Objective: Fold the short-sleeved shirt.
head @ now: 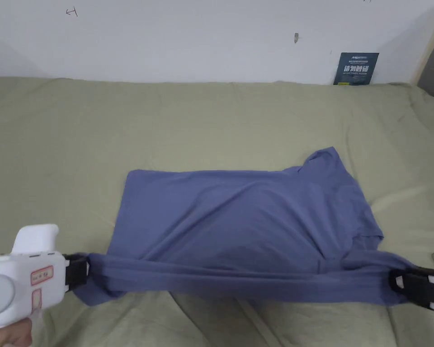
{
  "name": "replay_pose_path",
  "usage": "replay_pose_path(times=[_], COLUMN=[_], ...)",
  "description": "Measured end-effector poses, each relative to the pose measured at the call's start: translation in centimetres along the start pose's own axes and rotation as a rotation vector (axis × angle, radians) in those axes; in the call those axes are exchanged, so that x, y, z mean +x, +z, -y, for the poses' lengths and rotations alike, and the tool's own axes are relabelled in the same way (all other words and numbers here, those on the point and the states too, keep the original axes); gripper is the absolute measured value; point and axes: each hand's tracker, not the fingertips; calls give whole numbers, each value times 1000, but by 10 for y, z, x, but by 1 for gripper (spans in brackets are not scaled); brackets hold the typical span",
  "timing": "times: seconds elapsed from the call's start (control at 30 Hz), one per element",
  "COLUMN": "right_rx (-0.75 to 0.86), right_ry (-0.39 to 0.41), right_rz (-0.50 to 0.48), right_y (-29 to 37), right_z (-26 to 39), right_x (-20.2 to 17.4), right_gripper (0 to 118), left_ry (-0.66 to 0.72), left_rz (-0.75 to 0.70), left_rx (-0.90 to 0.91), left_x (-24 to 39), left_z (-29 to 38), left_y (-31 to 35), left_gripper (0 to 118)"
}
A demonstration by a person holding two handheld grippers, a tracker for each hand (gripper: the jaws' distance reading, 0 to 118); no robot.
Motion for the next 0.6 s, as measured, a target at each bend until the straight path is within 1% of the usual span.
replay_pose_path(times=[0.1, 0.13, 0.23, 0.37, 0.47, 0.5, 0.6], right_rx=[7, 15, -11, -48, -87, -108, -144], right_ry=[9, 0, 3, -32, -40, -54, -92], right_rz=[16, 26, 38, 51, 78, 76, 76], right_y=[-19, -23, -48, -88, -118, -128, -153], right_z=[-32, -36, -62, -91, -106, -109, -116], right_x=[-3, -5, -8, -10, -9, -9, -6], right_gripper=[8, 8, 8, 8, 8, 8, 8], left_ry=[7, 14, 10, 8, 1, -3, -24], left_rz=[-8, -12, -13, -33, -44, -47, -63], left_rx=[12, 20, 9, -14, -42, -46, -71], left_x=[0, 0, 3, 6, 10, 24, 31], left_z=[-27, -35, -59, -83, -95, -98, -104], left_y=[-22, -29, -54, -89, -115, -111, -129], left_gripper=[10, 11, 10, 10, 10, 10, 10])
